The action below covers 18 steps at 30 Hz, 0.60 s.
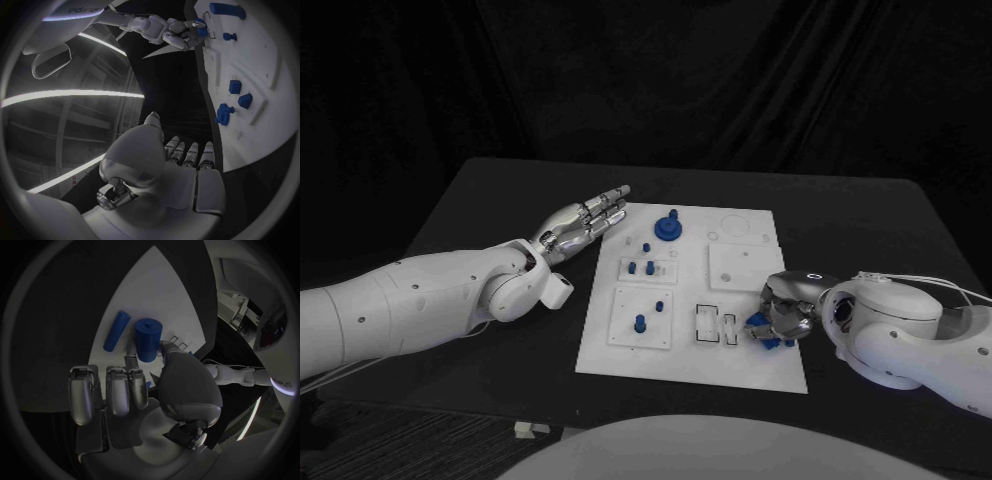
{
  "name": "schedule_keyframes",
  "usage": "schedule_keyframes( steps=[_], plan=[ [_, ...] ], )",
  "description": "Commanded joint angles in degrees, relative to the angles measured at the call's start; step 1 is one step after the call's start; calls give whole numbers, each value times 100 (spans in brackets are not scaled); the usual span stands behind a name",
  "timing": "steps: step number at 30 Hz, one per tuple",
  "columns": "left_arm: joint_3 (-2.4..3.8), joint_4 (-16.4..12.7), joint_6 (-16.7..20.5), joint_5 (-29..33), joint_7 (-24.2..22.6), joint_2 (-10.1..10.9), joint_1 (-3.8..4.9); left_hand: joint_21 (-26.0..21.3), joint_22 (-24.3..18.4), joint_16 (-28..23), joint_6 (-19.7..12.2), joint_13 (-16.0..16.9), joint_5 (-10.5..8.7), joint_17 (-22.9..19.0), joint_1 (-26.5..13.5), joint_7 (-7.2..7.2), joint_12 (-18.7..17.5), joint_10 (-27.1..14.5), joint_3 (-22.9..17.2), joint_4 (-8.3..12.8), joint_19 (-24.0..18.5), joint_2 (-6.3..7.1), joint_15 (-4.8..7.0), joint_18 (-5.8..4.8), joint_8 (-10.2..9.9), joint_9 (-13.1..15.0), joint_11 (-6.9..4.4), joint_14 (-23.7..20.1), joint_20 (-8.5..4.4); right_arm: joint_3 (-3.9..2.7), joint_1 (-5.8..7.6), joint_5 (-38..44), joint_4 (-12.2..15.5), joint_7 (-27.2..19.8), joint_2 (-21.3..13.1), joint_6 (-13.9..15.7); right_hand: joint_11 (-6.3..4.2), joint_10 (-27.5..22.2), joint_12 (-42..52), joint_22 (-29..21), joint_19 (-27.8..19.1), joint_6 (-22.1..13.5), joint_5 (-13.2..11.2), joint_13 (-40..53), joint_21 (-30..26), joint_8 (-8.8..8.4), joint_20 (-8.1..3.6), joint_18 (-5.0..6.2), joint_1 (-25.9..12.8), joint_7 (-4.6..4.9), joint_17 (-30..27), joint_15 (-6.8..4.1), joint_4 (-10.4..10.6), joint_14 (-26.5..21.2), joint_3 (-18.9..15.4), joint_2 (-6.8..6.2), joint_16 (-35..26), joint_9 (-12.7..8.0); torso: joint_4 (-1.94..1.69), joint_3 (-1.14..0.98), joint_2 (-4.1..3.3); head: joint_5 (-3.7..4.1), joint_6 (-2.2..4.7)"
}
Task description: Assemble the parts on the task board
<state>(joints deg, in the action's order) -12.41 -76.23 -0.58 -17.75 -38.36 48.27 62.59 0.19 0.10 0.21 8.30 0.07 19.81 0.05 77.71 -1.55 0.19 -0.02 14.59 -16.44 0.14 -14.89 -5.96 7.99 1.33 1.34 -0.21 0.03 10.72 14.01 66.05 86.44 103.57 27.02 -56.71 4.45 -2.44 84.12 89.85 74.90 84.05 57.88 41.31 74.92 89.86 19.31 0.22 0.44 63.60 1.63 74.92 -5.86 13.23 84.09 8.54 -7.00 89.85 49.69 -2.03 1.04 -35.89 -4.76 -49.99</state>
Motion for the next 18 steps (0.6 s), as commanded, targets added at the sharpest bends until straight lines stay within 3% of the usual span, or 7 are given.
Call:
schedule_keyframes(
  steps=[1, 5, 10, 13, 15, 18],
  plan=[
    [4, -16, -82, 30, -36, -4, -8, -19, -10, -21, 13, -7, 18, -5, 49, -16, -19, 2, -26, 18, -14, -19, -54, 79, 34, 7, 27, -3, 41, 20, -37, -30, 6, -100, -17, 412, -16, 588, 15, 1510, 595, -1, 505, 1508, 14, -28, 33, -44, 229, -35, 1508, -2, -720, 591, 847, 151, 15, 64, 4, -1, -2, -5, -1],
    [4, -14, -86, 30, -31, -3, -9, -19, -10, -21, 21, -7, 22, -5, 52, -19, -19, 2, -27, 19, -14, -19, -62, 77, 35, 8, 32, -3, 47, 19, -37, -330, 39, -257, -35, 800, -3, 588, 15, 1510, 595, -17, 912, 1508, 14, -5, 41, -44, 201, -17, 1508, 9, -851, 591, 1067, 131, 15, 180, 1, -1, 1, -10, -1],
    [4, -15, -89, 30, -26, -1, -10, -19, -10, -21, 19, -7, 29, -5, 56, -23, -19, 2, -28, 20, -14, -20, -70, 75, 35, 8, 38, -3, 53, 15, -36, -698, 125, -374, -85, 1251, -4, 588, 15, 1510, 595, -12, 937, 1508, 14, 8, 43, -44, 196, -17, 1508, 10, -883, 591, 1102, 126, 15, 209, -5, -3, 1, -15, -1],
    [4, -13, -88, 30, -23, -1, -10, -19, -10, -21, 19, -7, 29, -5, 56, -23, -19, 2, -28, 20, -14, -20, -70, 75, 35, 8, 38, -3, 53, 10, -32, -996, 188, -397, -123, 1438, -7, 588, 15, 1510, 595, -11, 725, 1508, 14, 28, 45, -44, 129, -23, 1508, 9, -914, 591, 1142, 141, 15, 275, -5, 1, 9, -18, -1],
    [4, -9, -86, 30, -22, -5, -10, -19, -10, -21, 19, -7, 29, -5, 56, -23, -19, 2, -28, 20, -14, -20, -70, 75, 35, 8, 38, -3, 53, 4, -20, -1290, 235, -397, -153, 1548, -12, 588, 15, 1510, 595, -20, 441, 1508, 14, 25, 42, -44, 65, -30, 1508, 5, -930, 591, 1180, 185, 15, 323, -7, 4, 11, -11, -1],
    [4, -3, -84, 30, -21, -12, -10, -19, -10, -21, 19, -7, 29, -5, 56, -23, -19, 2, -28, 20, -14, -20, -70, 75, 35, 8, 38, -3, 53, -2, 17, -1794, 283, -380, -177, 1661, -11, 588, 15, 1510, 595, -24, 288, 1508, 14, 14, 41, -44, 23, -30, 1508, 3, -939, 591, 1207, 219, 15, 348, -12, 5, 9, -1, -1]
  ],
)
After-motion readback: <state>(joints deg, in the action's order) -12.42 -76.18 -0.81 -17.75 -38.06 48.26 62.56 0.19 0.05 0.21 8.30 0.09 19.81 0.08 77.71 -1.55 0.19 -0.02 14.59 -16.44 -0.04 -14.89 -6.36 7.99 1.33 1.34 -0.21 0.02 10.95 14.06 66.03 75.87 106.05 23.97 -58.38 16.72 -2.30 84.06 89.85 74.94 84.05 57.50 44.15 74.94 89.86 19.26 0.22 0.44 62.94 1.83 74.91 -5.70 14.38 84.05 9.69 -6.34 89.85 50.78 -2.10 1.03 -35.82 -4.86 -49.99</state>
